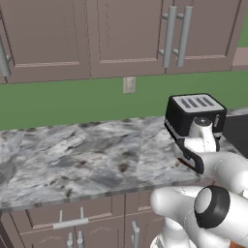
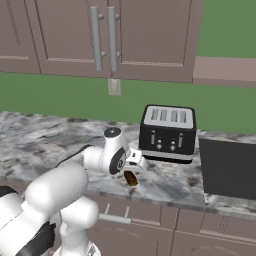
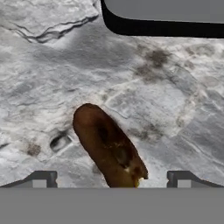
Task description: Place the sweet potato in the correct fridge rack based on whether it is a fruit or vegetable. Finally, close the fridge door.
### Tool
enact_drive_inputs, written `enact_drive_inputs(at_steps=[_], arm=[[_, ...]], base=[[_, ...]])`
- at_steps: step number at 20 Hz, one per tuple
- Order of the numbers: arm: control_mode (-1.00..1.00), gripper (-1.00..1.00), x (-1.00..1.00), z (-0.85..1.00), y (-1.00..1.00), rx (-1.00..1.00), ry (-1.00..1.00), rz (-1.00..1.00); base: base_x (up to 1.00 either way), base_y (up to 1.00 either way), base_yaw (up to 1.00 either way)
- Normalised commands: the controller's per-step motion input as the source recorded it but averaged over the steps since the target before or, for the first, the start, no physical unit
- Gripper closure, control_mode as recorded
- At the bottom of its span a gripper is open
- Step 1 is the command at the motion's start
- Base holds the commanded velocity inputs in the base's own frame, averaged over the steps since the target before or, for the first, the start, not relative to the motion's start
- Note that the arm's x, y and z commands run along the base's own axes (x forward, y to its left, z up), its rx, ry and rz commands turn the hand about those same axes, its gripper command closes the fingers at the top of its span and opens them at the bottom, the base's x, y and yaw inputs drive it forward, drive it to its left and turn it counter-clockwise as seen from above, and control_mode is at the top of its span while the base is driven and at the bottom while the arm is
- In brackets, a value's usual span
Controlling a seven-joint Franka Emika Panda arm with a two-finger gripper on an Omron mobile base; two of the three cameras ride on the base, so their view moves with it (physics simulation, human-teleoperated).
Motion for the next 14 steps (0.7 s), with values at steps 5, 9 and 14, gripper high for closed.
enact_drive_inputs(at_steps=[5, 9, 14], arm=[[-1.00, -1.00, 0.13, -0.27, 0.00, -0.10, 0.06, 0.06], [-1.00, -1.00, 0.00, -0.27, 0.00, -0.07, 0.04, 0.07], [-1.00, -1.00, 0.00, -0.22, -0.01, -0.02, 0.02, 0.07]], base=[[0.00, 0.00, 0.00], [0.00, 0.00, 0.00], [0.00, 0.00, 0.00]])
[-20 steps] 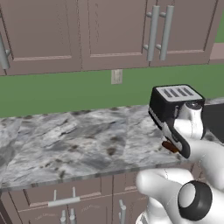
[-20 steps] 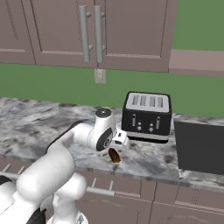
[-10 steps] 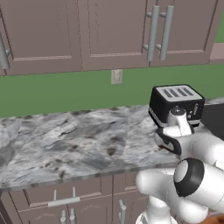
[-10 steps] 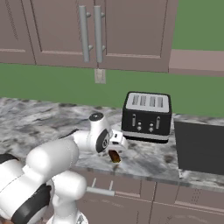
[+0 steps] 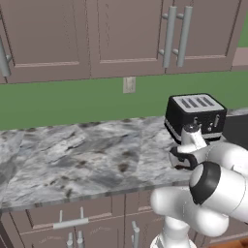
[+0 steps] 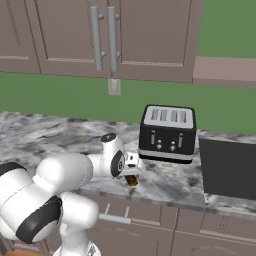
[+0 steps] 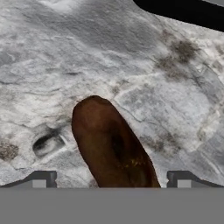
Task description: Place the sweet potato in the correct fridge rack based on whether it is a fruit or vegetable. Finally, close the fridge door.
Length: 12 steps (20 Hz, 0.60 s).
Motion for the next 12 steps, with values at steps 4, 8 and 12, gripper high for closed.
enact_drive_inputs(at_steps=[4, 8, 12], arm=[[-1.00, -1.00, 0.00, -0.21, -0.11, 0.00, 0.00, 0.05], [-1.00, -1.00, 0.00, -0.24, -0.21, 0.02, 0.00, 0.04], [-1.00, -1.00, 0.00, -0.14, -0.12, 0.02, 0.00, 0.04]], base=[[0.00, 0.00, 0.00], [0.00, 0.00, 0.00], [0.00, 0.00, 0.00]])
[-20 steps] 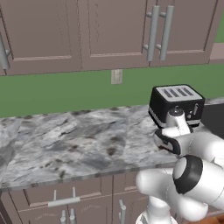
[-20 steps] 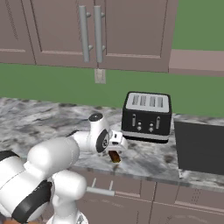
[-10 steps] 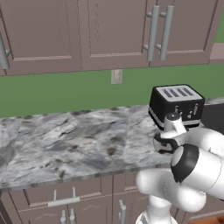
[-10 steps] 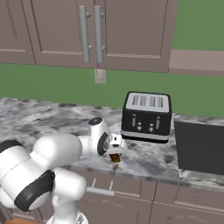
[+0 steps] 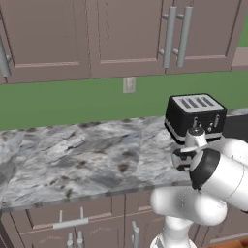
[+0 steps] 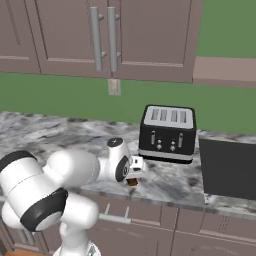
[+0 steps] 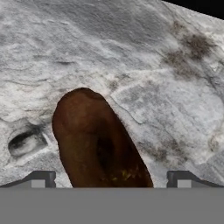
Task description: Place the sweet potato in the correct fridge rack based on whether it is a fruit or vegetable. Finally, close the fridge door.
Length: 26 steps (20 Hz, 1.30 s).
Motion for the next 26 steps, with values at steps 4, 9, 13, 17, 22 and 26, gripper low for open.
enact_drive_inputs(at_steps=[4, 9, 13, 17, 22, 26], arm=[[-1.00, 1.00, 0.00, -0.09, 0.00, 0.00, 0.00, 0.02], [-1.00, 1.00, 0.00, 0.00, 0.00, 0.00, 0.00, 0.00], [-1.00, 1.00, -0.06, 0.00, 0.00, 0.00, 0.00, 0.00], [-1.00, 1.00, -0.16, 0.22, 0.00, 0.00, -0.01, 0.00], [-1.00, 1.00, -0.39, 0.87, 0.17, 0.00, -0.09, 0.00], [-1.00, 1.00, -0.43, 1.00, 0.50, 0.01, -0.10, -0.01]], base=[[0.00, 0.00, 0.00], [0.00, 0.00, 0.00], [0.00, 0.00, 0.00], [0.00, 0.00, 0.00], [0.00, 0.00, 0.00], [0.00, 0.00, 0.00]])
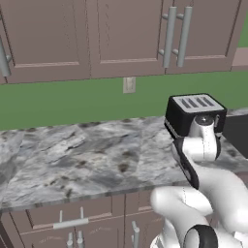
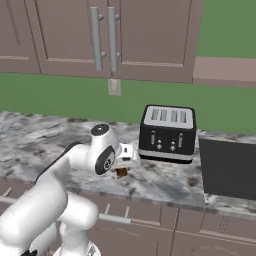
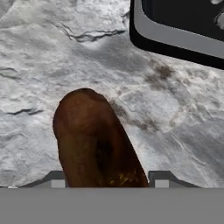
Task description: Place the sweet potato in the correct fridge rack based on whether it is a fruit or vegetable. Finally, close the fridge door.
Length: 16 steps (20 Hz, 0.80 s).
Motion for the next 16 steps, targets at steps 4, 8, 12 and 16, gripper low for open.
enact_drive_inputs(at_steps=[4, 8, 12, 16], arm=[[-1.00, 1.00, -0.50, 0.90, 0.77, 0.13, -0.06, -0.07], [-1.00, 1.00, -0.44, 0.87, 0.81, 0.12, -0.04, -0.03], [-1.00, 1.00, -0.26, 0.65, 0.38, 0.11, 0.00, 0.00], [-1.00, 1.00, -0.08, 0.76, 0.13, 0.05, 0.03, 0.00]], base=[[0.00, 0.00, 0.00], [0.00, 0.00, 0.00], [0.00, 0.00, 0.00], [0.00, 0.00, 0.00]])
